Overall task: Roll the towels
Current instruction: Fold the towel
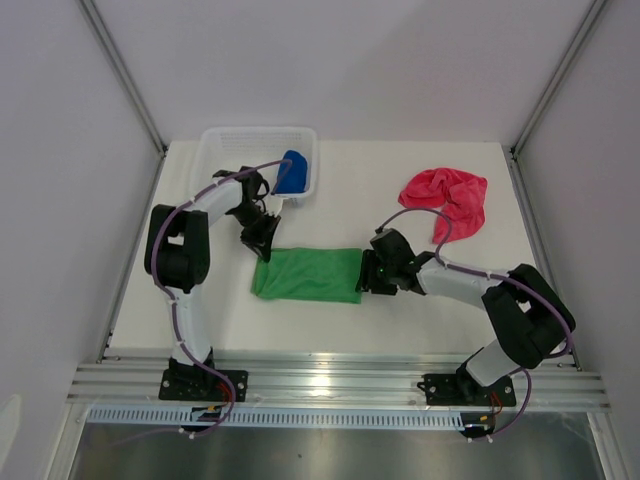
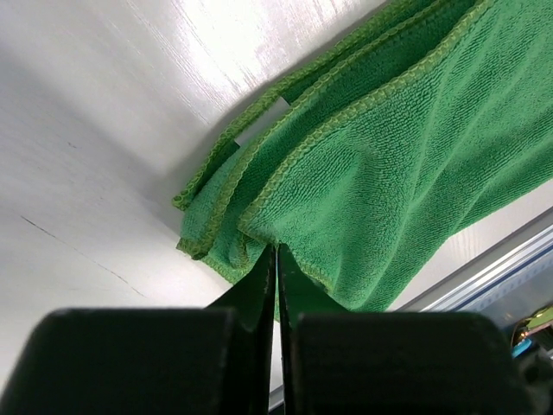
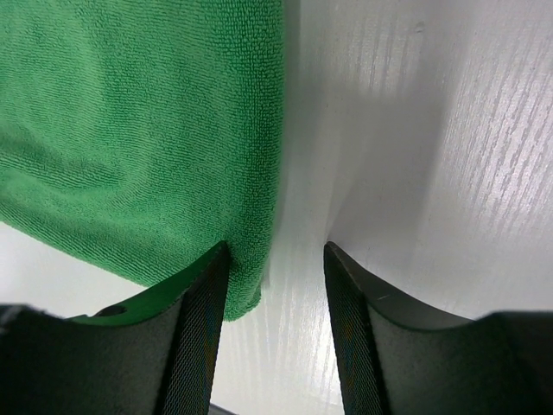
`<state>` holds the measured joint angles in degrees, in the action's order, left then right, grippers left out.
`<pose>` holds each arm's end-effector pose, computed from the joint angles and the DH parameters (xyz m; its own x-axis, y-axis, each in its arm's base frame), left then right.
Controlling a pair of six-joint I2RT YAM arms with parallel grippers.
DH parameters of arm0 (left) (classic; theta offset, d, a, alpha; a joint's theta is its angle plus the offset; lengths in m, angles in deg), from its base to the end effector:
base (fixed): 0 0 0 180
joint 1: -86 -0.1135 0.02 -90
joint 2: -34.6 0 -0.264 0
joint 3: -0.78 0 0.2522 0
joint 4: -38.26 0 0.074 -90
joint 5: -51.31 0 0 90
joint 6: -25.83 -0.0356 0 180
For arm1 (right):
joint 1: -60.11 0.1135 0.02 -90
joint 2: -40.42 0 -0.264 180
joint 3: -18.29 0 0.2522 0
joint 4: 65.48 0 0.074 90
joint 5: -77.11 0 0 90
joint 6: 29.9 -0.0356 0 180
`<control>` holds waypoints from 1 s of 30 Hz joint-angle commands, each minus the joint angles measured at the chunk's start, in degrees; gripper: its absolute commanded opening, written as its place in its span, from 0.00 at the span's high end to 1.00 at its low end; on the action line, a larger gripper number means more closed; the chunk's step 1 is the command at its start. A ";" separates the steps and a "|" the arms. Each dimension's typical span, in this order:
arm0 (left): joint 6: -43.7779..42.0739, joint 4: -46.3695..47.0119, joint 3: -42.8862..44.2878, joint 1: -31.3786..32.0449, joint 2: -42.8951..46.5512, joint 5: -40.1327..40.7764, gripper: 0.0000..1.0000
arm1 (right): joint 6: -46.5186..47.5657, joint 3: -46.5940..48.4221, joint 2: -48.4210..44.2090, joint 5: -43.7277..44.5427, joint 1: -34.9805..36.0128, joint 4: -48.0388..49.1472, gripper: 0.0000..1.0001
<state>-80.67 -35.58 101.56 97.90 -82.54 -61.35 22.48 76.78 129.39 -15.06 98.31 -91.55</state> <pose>0.3710 -0.0922 0.1705 -0.8845 0.4542 -0.1061 0.4591 0.8075 -0.3704 0.2294 0.1823 0.1581 -0.9066 0.0628 -0.4173 -0.1022 0.9268 0.3615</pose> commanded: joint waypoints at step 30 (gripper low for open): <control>2.87 3.03 -3.88 2.51 3.40 -3.19 0.99 | -1.76 -10.45 -9.60 -7.05 -1.36 3.71 0.99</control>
<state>-77.50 -33.87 97.87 100.35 -82.94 -63.16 18.19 67.25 123.27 -21.25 98.24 -84.93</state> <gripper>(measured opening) 0.008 0.054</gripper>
